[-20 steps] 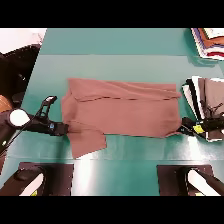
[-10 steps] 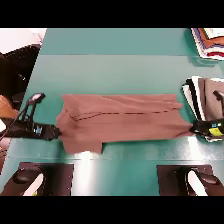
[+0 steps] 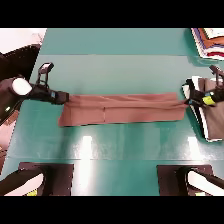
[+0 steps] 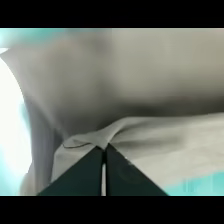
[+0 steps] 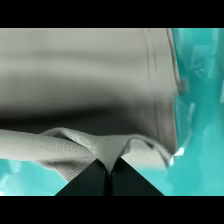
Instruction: Fold the shirts.
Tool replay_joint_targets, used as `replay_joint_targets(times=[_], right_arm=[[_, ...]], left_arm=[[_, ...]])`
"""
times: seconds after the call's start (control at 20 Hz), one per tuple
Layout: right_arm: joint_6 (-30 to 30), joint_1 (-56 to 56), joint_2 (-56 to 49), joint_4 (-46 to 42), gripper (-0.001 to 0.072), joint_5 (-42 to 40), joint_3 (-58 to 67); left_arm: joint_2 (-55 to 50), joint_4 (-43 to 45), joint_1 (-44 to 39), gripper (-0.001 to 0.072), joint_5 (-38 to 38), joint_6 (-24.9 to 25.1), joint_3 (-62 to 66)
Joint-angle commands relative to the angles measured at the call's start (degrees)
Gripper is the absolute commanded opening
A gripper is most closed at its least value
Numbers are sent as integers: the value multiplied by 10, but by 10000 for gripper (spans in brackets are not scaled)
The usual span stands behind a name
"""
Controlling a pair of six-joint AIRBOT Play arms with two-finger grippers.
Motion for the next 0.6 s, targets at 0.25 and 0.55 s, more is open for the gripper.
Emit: replay_joint_targets(times=[0.25,0.55], right_arm=[[-80,-20,-167,148,351,-10,129],[-96,-115,-145,113,496,84,109]], left_arm=[[-78,3,0,540,43,-2,68],[-77,-29,0,23,-62,1,115]])
